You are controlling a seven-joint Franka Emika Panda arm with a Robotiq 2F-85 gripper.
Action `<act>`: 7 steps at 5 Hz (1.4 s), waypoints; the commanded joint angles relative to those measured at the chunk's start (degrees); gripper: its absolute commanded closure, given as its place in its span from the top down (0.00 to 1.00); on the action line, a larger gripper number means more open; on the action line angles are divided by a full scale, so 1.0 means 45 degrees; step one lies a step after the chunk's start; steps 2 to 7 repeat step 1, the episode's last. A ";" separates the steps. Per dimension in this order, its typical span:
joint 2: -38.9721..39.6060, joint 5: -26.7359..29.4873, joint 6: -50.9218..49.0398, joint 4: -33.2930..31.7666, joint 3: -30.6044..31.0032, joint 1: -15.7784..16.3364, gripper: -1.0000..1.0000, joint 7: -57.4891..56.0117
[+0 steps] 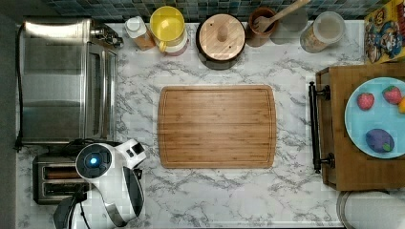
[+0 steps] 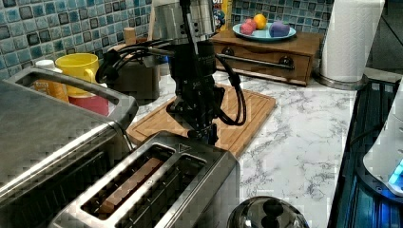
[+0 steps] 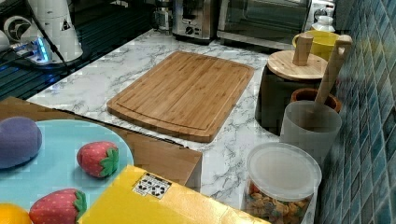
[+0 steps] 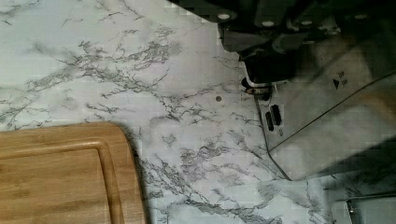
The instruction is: Turn on the toaster.
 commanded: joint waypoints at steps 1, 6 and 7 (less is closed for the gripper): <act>0.1590 0.0283 0.2099 -0.0714 0.0969 0.1105 0.00 0.0719; 0.1590 0.0283 0.2099 -0.0714 0.0969 0.1105 0.00 0.0719; 0.1590 0.0283 0.2099 -0.0714 0.0969 0.1105 0.00 0.0719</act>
